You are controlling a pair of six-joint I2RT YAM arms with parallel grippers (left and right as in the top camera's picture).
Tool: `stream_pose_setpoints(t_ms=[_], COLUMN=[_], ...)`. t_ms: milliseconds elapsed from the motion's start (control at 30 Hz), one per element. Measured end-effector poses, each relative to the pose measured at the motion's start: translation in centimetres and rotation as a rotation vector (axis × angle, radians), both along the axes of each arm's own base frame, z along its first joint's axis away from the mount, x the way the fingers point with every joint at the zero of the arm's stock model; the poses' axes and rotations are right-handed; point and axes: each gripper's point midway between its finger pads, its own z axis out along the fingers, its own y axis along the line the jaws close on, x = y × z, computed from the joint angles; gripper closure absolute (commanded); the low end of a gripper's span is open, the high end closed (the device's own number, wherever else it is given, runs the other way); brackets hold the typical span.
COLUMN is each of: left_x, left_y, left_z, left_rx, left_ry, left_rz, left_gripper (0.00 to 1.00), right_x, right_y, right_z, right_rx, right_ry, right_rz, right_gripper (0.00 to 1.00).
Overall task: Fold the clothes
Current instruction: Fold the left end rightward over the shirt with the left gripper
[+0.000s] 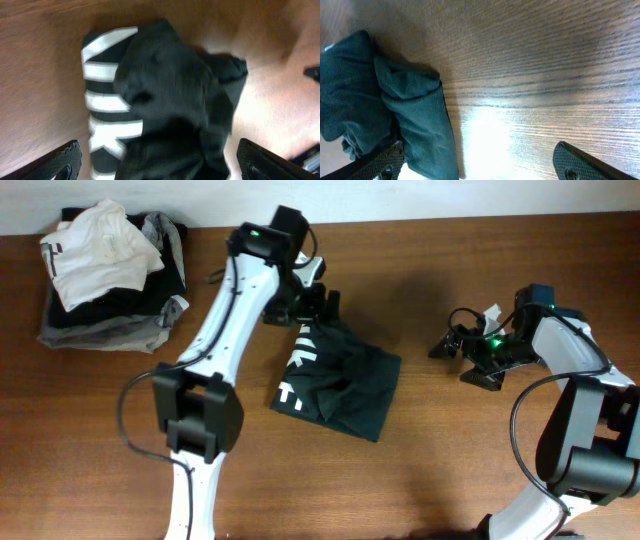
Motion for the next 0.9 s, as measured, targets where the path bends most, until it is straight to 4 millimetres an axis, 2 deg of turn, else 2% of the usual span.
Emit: stream_pose_setpoints(t_ms=[33, 133, 200, 233, 267, 367, 500, 633, 700, 800, 900], left_x=[0.2, 0.4, 0.7, 0.8, 0.8, 0.7, -0.4, -2.0, -2.7, -2.6, -3.3], left_y=[-0.6, -0.9, -1.1, -1.2, -1.3, -1.9, -3.6, -5.2, -6.1, -6.1, -5.8], left_z=[-2.0, -4.7, -6.5, -7.0, -7.2, -7.2, -6.9, -6.7, -5.8, -3.2, -2.4], left_rx=[0.009, 0.021, 0.025, 0.019, 0.014, -0.005, -0.030, -0.027, -0.029, -0.038, -0.027], left_ry=[0.034, 0.081, 0.111, 0.119, 0.124, 0.127, 0.141, 0.161, 0.161, 0.135, 0.152], left_rz=[0.021, 0.051, 0.078, 0.087, 0.091, 0.082, 0.039, -0.014, -0.037, -0.062, -0.075], left_gripper=[0.01, 0.01, 0.11, 0.22, 0.28, 0.44, 0.78, 0.80, 0.78, 0.76, 0.77], right_x=[-0.3, -0.3, -0.4, -0.4, -0.4, -0.4, -0.4, -0.4, -0.4, -0.5, -0.5], right_y=[0.1, 0.1, 0.1, 0.1, 0.1, 0.1, 0.1, 0.1, 0.1, 0.0, -0.1], right_z=[0.0, 0.0, 0.0, 0.0, 0.0, 0.0, 0.0, 0.0, 0.0, -0.1, -0.1], right_rx=[0.001, 0.000, 0.000, 0.000, 0.000, 0.000, -0.002, -0.003, -0.002, -0.010, -0.013], right_ry=[0.005, 0.002, 0.001, 0.000, 0.001, -0.001, -0.004, -0.005, -0.005, 0.001, 0.002], right_rz=[0.013, 0.022, 0.025, 0.025, 0.025, 0.028, 0.032, 0.033, 0.034, 0.033, 0.034], right_gripper=[0.01, 0.01, 0.01, 0.01, 0.01, 0.01, 0.01, 0.01, 0.01, 0.01, 0.01])
